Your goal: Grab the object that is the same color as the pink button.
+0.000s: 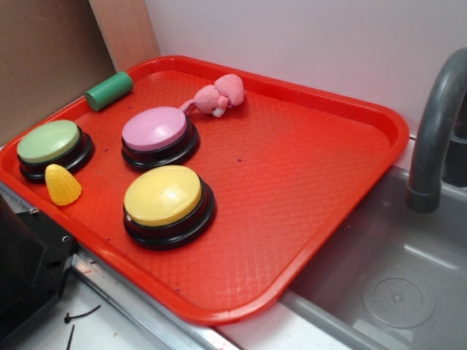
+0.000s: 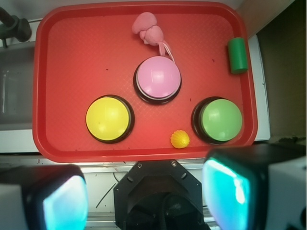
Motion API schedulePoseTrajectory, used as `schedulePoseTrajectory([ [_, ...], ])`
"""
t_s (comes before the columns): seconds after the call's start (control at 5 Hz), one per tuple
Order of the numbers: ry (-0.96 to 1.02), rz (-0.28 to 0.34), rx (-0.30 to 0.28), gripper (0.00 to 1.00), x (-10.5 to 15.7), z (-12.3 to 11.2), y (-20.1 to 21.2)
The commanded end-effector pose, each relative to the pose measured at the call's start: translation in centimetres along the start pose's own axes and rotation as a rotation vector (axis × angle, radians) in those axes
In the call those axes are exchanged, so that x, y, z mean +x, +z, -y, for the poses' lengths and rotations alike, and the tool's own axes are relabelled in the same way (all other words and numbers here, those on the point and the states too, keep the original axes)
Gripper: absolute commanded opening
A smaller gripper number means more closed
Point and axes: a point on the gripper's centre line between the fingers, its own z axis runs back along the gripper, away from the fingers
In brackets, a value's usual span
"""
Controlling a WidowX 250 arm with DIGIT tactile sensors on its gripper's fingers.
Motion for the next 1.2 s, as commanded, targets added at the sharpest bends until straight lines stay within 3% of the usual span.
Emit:
schedulePoseTrajectory([
  [0.0,0.0,0.0,0.0,1.0,0.0,0.0,0.0],
  [0.2,-0.03,0.05,0.086,1.0,2.6,1.1,-2.4],
  [0.4,-0.053,0.087,0.062,1.0,3.6,1.3,-4.3],
  [0.6,-0.142,0.218,0.067,1.0,6.0,1.3,-6.5],
  [0.8,-0.121,0.288,-0.021,1.0,8.2,0.2,-8.7],
  [1.0,-0.093,0.29,-0.015,1.0,10.7,-0.8,-10.9],
])
